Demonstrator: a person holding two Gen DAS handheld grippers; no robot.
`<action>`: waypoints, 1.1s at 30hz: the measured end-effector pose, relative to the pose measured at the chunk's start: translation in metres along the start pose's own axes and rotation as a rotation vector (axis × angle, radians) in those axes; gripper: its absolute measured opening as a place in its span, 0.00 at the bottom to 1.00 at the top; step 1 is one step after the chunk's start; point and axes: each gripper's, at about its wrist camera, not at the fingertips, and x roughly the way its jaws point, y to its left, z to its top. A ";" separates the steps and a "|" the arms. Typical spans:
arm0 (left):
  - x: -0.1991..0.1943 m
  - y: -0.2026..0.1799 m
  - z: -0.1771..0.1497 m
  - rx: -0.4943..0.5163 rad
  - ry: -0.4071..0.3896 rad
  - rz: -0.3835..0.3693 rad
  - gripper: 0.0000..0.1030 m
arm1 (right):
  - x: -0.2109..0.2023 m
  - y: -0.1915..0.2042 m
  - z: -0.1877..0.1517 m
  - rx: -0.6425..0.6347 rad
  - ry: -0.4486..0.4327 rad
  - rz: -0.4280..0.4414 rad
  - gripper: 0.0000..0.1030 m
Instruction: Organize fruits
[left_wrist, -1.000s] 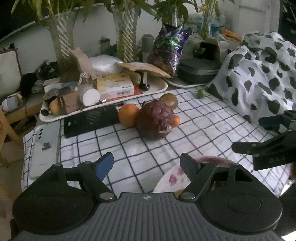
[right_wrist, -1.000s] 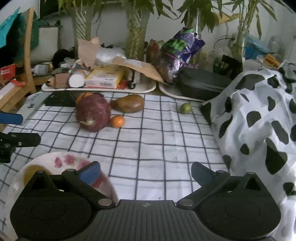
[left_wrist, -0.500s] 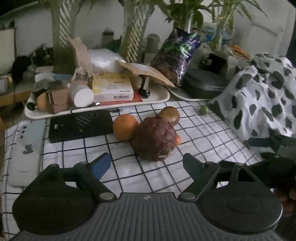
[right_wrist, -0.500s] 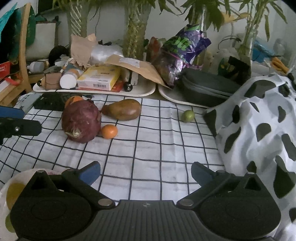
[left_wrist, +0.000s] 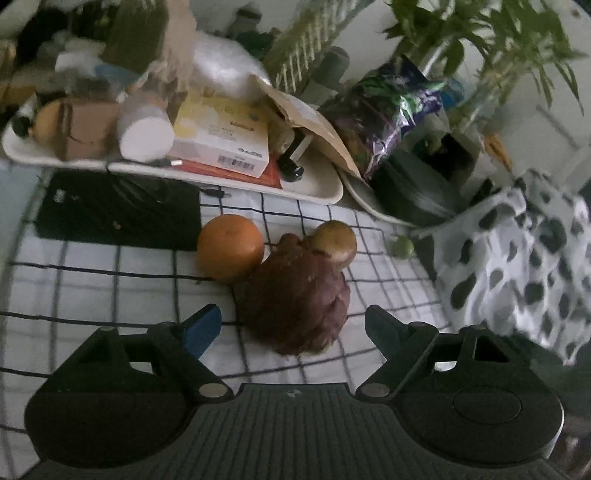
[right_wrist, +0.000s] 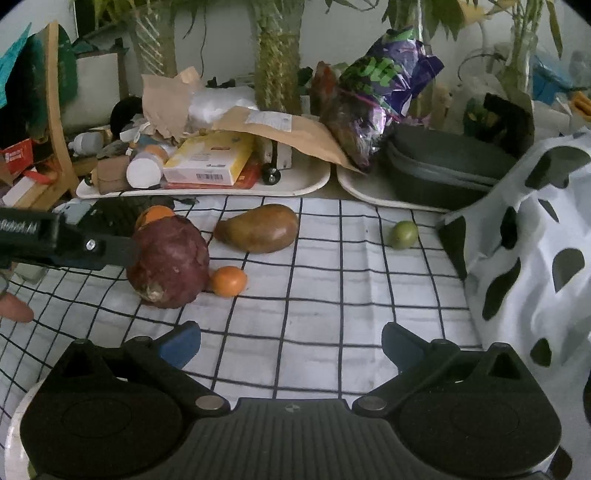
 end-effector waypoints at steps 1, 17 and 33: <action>0.004 0.002 0.003 -0.025 0.005 -0.011 0.82 | 0.001 -0.001 0.001 0.001 0.000 0.003 1.00; 0.050 0.019 0.013 -0.223 0.081 -0.066 0.81 | 0.012 -0.010 0.007 0.005 0.005 -0.003 1.00; 0.027 0.011 0.016 -0.135 0.066 -0.011 0.66 | 0.019 0.000 0.003 -0.023 0.011 0.016 1.00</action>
